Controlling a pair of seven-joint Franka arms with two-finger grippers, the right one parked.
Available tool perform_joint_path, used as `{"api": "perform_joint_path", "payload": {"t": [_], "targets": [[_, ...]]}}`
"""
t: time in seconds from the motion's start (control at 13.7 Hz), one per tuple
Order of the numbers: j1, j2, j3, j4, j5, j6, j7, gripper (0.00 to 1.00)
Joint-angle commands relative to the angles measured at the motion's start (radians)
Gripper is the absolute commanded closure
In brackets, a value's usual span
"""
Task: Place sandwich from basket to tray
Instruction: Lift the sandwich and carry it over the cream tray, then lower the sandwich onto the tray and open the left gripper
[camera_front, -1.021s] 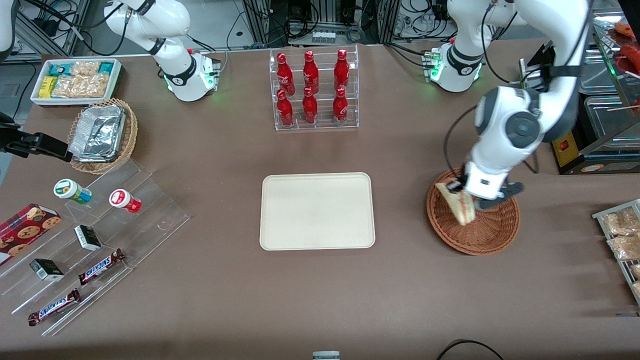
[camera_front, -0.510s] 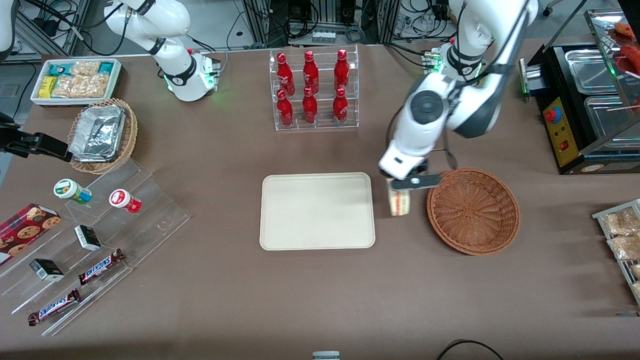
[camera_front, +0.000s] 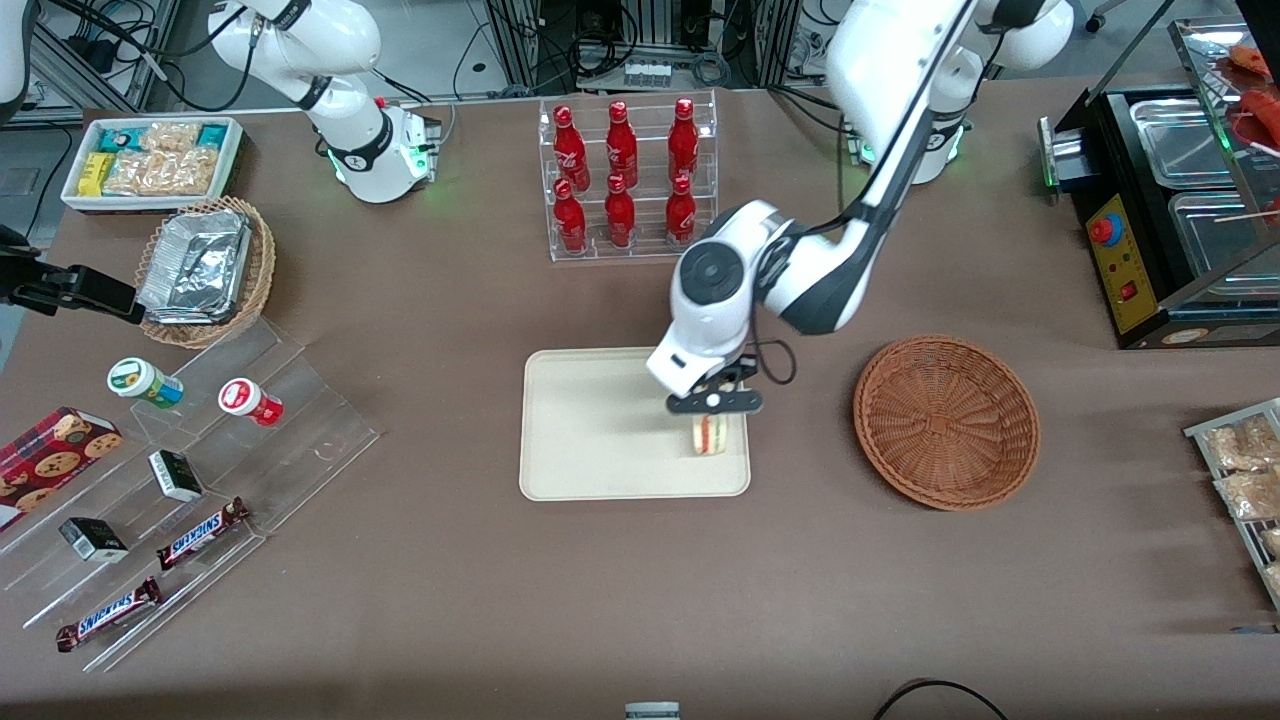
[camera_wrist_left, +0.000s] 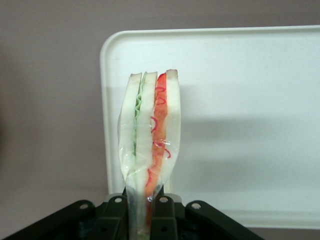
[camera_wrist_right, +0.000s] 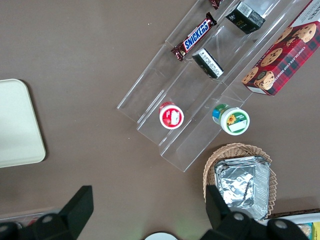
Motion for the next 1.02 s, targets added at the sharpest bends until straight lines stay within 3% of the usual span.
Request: {"api": "perform_joint_path", "payload": {"t": [0.0, 0.15, 0.44, 0.73, 0.8, 0.88, 0.95], "targets": [[-0.018, 0.113, 0.011, 0.158, -0.013, -0.051, -0.007, 1.00], [-0.012, 0.141, -0.006, 0.187, -0.016, -0.046, 0.002, 1.00], [-0.007, 0.182, -0.016, 0.228, -0.096, -0.041, 0.082, 1.00], [-0.014, 0.199, -0.016, 0.227, -0.095, -0.022, 0.088, 1.00], [-0.014, 0.199, -0.016, 0.225, -0.096, -0.023, 0.076, 0.89], [-0.015, 0.199, -0.016, 0.224, -0.095, -0.023, 0.076, 0.41], [-0.017, 0.199, -0.015, 0.224, -0.092, -0.023, 0.074, 0.00]]}}
